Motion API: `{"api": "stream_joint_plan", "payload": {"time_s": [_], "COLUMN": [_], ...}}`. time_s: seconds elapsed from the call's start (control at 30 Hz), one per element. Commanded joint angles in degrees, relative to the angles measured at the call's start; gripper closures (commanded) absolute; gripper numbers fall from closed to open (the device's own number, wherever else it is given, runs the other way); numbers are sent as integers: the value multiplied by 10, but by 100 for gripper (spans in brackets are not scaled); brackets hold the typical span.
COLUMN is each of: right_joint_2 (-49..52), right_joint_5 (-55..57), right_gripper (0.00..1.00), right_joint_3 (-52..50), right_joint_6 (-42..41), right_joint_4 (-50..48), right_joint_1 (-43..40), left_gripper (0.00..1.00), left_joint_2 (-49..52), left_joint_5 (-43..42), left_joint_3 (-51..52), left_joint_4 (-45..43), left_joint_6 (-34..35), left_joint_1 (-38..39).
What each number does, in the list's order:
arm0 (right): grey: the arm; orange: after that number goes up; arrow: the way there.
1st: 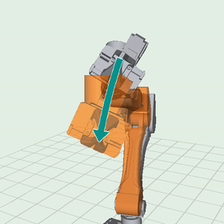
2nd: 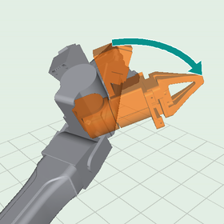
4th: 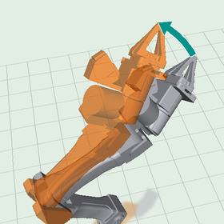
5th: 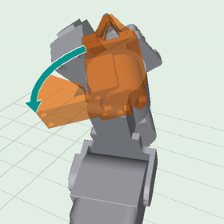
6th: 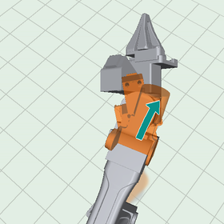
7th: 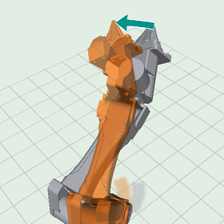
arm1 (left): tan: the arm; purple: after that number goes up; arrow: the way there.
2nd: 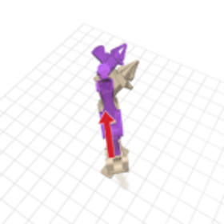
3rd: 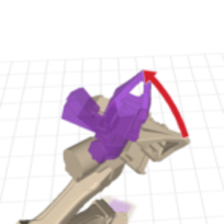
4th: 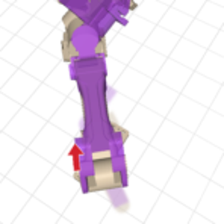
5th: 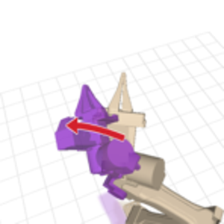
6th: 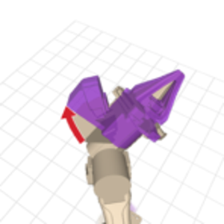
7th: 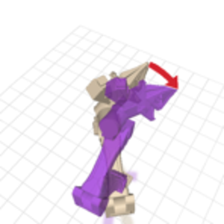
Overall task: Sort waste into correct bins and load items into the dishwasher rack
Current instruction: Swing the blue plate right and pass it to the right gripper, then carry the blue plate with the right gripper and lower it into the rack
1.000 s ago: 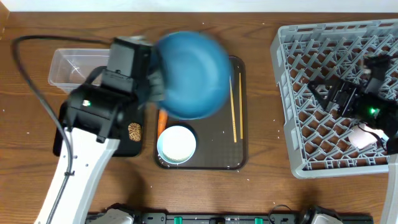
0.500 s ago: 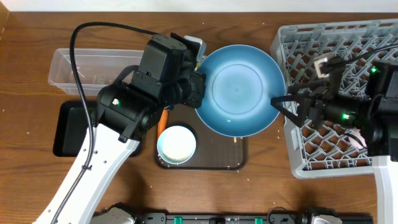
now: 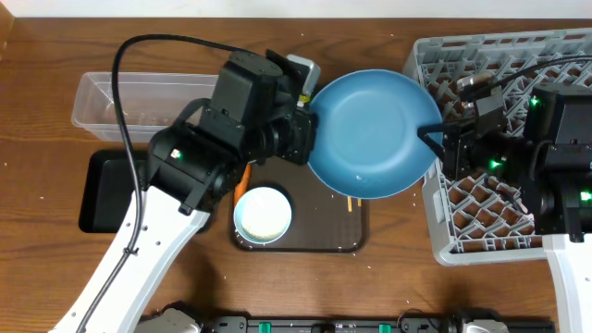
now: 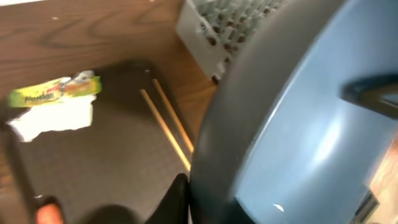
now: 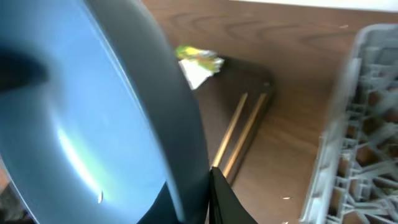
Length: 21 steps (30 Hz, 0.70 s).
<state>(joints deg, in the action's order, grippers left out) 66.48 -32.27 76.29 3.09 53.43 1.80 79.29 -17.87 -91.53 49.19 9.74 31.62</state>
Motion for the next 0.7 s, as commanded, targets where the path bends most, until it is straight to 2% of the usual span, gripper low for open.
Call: {"api": "stream_joint_plan", "payload": {"time_s": [0.0, 0.03, 0.1, 0.13, 0.17, 0.23, 0.5, 0.67], "right_joint_2": [-6, -7, -10, -12, -16, -26, -49, -27], "right_joint_5": [15, 19, 43, 57, 83, 150, 544, 825], "right_gripper": [99, 99, 99, 99, 99, 99, 99, 99], "right_joint_3": [7, 7, 7, 8, 7, 7, 7, 7], "right_joint_6": [-5, -5, -5, -5, -12, -37, -73, -68], "right_joint_4": [-9, -10, -12, -12, -12, -12, -18, -80], "right_joint_1": [9, 10, 10, 10, 9, 9, 7, -11], "left_gripper": [74, 69, 49, 45, 37, 2, 2, 2], "left_joint_2": [-12, -12, -12, -12, -12, -12, -13, -13], "left_joint_5": [-34, -34, -34, -34, -34, -33, -34, -34], "left_joint_3": [-6, -6, -6, -6, -6, -6, -6, -6], "left_joint_4": [-9, -11, -14, -14, -14, -14, -13, -12], "left_joint_6": [-5, -5, -5, -5, -5, -5, -5, -5], "left_joint_1": [10, 12, 13, 13, 13, 12, 12, 13]}}
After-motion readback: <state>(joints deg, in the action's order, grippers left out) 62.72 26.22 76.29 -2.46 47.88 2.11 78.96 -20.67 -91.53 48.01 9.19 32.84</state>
